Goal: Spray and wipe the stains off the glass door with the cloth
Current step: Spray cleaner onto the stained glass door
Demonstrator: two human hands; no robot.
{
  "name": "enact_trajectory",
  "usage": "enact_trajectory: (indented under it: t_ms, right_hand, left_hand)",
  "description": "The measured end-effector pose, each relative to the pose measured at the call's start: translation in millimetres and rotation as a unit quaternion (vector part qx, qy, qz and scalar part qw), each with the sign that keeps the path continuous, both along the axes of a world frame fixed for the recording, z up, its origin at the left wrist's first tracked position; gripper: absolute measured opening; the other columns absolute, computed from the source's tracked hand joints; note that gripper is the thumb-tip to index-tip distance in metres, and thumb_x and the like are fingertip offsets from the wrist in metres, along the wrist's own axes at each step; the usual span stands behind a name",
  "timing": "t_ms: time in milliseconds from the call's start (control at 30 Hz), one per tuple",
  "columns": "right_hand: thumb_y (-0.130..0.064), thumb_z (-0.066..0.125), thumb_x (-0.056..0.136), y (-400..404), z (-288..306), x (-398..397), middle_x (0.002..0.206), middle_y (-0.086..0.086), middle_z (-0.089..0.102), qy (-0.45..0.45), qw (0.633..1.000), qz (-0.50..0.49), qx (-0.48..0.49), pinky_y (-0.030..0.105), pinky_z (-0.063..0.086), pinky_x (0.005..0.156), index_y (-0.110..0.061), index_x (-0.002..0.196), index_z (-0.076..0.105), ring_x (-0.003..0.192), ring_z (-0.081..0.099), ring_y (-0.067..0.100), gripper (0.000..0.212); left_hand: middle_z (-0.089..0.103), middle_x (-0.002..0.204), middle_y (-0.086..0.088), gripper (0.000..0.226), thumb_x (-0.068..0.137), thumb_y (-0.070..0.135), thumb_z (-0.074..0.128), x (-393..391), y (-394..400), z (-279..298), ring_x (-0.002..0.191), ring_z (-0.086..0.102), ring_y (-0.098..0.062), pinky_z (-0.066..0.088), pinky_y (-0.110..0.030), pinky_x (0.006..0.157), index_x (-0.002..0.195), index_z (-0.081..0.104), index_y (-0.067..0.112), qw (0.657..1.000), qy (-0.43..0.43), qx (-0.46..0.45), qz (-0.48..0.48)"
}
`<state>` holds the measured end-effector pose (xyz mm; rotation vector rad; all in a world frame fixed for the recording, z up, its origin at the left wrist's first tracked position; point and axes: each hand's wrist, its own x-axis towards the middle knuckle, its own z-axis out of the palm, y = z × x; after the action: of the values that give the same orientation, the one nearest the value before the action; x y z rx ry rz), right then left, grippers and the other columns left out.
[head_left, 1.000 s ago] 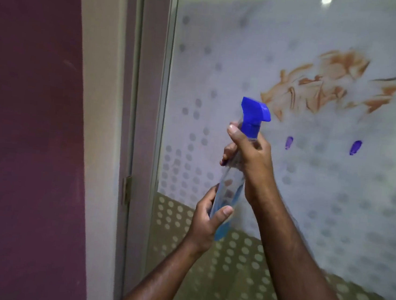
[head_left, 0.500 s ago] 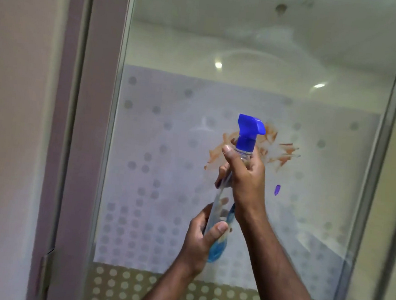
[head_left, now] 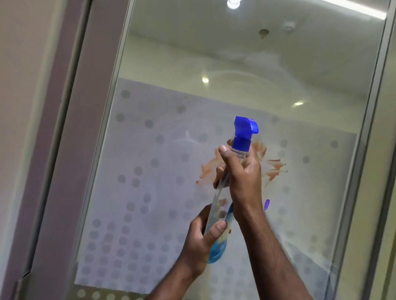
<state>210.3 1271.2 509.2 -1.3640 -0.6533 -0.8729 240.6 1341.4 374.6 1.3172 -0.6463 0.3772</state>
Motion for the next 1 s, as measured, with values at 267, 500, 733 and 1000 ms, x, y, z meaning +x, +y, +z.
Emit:
enact_trajectory:
  t_ms: [267, 500, 733, 1000]
  right_hand:
    - [-0.026, 0.066, 0.101, 2, 6, 9, 0.069, 0.006, 0.055, -0.005, 1.0, -0.025, -0.005, 0.031, 0.055, 0.052, -0.006, 0.11, 0.054, 0.054, 0.058, 0.013, 0.025]
    - [-0.028, 0.068, 0.1, -22, 11, 10, 0.065, -0.001, 0.057, -0.013, 0.998, -0.052, 0.034, 0.031, 0.055, 0.052, -0.015, 0.104, 0.056, 0.054, 0.06, 0.013, 0.018]
    - [-0.042, 0.07, 0.088, -67, 9, 6, 0.07, 0.012, 0.057, -0.001, 0.993, -0.088, 0.08, 0.037, 0.056, 0.054, -0.018, 0.098, 0.058, 0.055, 0.059, 0.021, 0.029]
    - [-0.03, 0.071, 0.09, -105, -10, -2, 0.057, 0.005, 0.054, 0.02, 0.991, -0.092, 0.097, 0.032, 0.052, 0.047, -0.016, 0.095, 0.059, 0.047, 0.054, 0.019, 0.019]
  left_hand:
    - [0.069, 0.129, -0.005, 0.082, 0.071, 0.068, 0.061, 7, 4, 9, 0.118, 0.069, -0.033, 0.057, -0.048, 0.106, 0.138, 0.056, 0.021, 1.0, 0.0, 0.001, -0.002]
    - [0.07, 0.127, 0.0, 0.078, 0.073, 0.07, 0.06, 11, -12, 21, 0.121, 0.068, -0.027, 0.057, -0.045, 0.107, 0.137, 0.057, 0.026, 0.999, -0.007, 0.041, -0.021]
    - [0.069, 0.125, -0.01, 0.074, 0.075, 0.067, 0.061, 5, -51, 28, 0.119, 0.067, -0.03, 0.056, -0.048, 0.106, 0.134, 0.061, 0.022, 0.995, -0.002, 0.074, -0.073]
    - [0.066, 0.123, -0.011, 0.083, 0.075, 0.068, 0.061, -2, -91, 8, 0.116, 0.066, -0.027, 0.054, -0.05, 0.109, 0.14, 0.057, 0.017, 0.99, 0.01, 0.085, -0.111]
